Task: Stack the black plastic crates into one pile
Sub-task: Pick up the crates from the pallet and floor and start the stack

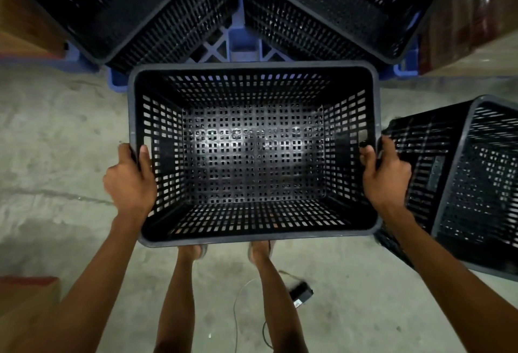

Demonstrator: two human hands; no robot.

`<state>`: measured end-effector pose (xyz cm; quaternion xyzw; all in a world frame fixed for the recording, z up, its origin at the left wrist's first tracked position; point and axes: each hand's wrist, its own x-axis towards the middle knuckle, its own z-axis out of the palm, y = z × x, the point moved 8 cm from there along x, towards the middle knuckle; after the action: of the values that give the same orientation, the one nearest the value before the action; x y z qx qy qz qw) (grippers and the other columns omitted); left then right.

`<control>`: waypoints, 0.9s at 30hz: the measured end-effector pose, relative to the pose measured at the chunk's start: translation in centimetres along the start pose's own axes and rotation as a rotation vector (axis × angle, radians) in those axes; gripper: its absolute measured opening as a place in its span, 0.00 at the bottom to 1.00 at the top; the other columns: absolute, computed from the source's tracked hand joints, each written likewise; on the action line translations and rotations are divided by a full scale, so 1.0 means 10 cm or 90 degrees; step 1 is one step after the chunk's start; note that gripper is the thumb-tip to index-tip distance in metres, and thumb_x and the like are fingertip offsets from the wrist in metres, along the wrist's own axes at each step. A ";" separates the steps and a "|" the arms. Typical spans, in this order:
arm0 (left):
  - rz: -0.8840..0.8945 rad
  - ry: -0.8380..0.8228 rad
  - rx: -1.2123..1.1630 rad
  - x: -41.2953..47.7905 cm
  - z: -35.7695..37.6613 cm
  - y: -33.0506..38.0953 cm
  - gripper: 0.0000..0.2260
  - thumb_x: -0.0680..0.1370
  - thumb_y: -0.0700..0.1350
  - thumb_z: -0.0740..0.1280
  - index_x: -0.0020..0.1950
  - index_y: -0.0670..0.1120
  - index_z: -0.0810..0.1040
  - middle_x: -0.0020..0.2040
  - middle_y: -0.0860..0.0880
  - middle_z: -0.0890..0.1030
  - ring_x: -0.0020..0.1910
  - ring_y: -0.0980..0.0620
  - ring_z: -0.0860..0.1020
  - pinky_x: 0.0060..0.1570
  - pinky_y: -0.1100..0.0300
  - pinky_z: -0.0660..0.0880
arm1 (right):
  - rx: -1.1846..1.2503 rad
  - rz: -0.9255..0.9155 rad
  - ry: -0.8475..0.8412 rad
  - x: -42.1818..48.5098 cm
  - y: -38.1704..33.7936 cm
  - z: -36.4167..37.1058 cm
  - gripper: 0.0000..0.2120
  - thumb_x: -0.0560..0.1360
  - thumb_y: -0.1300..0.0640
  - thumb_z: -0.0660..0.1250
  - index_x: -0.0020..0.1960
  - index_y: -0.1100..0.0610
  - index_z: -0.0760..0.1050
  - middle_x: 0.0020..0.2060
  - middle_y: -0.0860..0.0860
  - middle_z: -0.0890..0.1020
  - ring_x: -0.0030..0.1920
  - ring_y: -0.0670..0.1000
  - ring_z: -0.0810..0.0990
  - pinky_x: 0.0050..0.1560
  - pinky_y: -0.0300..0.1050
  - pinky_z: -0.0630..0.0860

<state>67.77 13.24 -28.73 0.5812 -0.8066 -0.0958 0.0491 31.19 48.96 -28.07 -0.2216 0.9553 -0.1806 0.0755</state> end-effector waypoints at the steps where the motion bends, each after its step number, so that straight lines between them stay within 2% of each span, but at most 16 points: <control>1: 0.004 0.004 -0.003 0.00 0.01 -0.01 0.18 0.83 0.55 0.53 0.48 0.40 0.68 0.32 0.34 0.78 0.28 0.34 0.77 0.31 0.52 0.67 | -0.007 -0.003 -0.007 -0.01 0.00 0.01 0.15 0.83 0.49 0.56 0.61 0.60 0.72 0.41 0.60 0.86 0.34 0.62 0.83 0.34 0.52 0.79; 3: 0.006 0.010 -0.006 -0.02 0.02 -0.02 0.19 0.83 0.55 0.53 0.47 0.40 0.68 0.32 0.35 0.77 0.28 0.34 0.76 0.31 0.52 0.66 | -0.023 -0.007 -0.024 -0.03 -0.01 0.04 0.17 0.84 0.49 0.55 0.63 0.61 0.69 0.41 0.61 0.85 0.33 0.63 0.82 0.32 0.54 0.79; 8: -0.002 0.015 -0.024 -0.01 0.02 -0.02 0.19 0.83 0.56 0.52 0.47 0.41 0.68 0.32 0.36 0.77 0.28 0.35 0.76 0.32 0.52 0.68 | -0.017 -0.019 -0.034 -0.03 -0.03 0.06 0.18 0.84 0.52 0.54 0.67 0.64 0.67 0.39 0.64 0.84 0.32 0.63 0.81 0.29 0.52 0.77; 13: -0.034 0.026 -0.031 0.01 0.08 0.01 0.21 0.83 0.57 0.51 0.46 0.41 0.69 0.34 0.36 0.78 0.30 0.35 0.76 0.33 0.51 0.68 | 0.017 -0.043 -0.043 -0.04 0.02 0.04 0.16 0.84 0.52 0.54 0.64 0.63 0.67 0.39 0.62 0.84 0.32 0.62 0.82 0.29 0.57 0.79; 18: -0.019 0.013 -0.016 0.03 0.09 0.05 0.20 0.83 0.56 0.51 0.47 0.40 0.69 0.36 0.35 0.79 0.32 0.34 0.77 0.34 0.51 0.67 | 0.012 -0.031 -0.064 0.00 0.07 0.08 0.16 0.84 0.50 0.53 0.64 0.61 0.65 0.41 0.63 0.84 0.34 0.63 0.82 0.31 0.56 0.79; 22: -0.003 -0.009 -0.004 0.04 0.03 0.02 0.21 0.83 0.56 0.53 0.47 0.39 0.71 0.37 0.34 0.80 0.34 0.33 0.78 0.34 0.52 0.66 | 0.020 -0.022 -0.024 -0.02 -0.02 0.08 0.15 0.84 0.54 0.54 0.64 0.64 0.66 0.38 0.64 0.82 0.32 0.63 0.79 0.31 0.45 0.67; 24: -0.003 -0.013 0.005 0.07 0.01 -0.03 0.22 0.82 0.57 0.52 0.47 0.39 0.72 0.37 0.34 0.80 0.34 0.34 0.78 0.34 0.52 0.67 | 0.019 -0.011 0.000 -0.01 -0.08 0.10 0.15 0.84 0.55 0.54 0.64 0.64 0.67 0.37 0.64 0.82 0.32 0.64 0.79 0.34 0.44 0.63; 27: -0.009 -0.012 0.008 0.11 0.00 -0.10 0.23 0.82 0.58 0.52 0.46 0.39 0.72 0.37 0.35 0.80 0.32 0.37 0.77 0.33 0.53 0.67 | 0.022 -0.016 0.001 -0.04 -0.13 0.14 0.15 0.84 0.55 0.54 0.64 0.65 0.68 0.36 0.63 0.81 0.31 0.63 0.78 0.33 0.44 0.62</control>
<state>68.32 11.89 -29.01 0.5860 -0.8037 -0.0964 0.0369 32.39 47.68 -28.85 -0.2321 0.9492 -0.1984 0.0760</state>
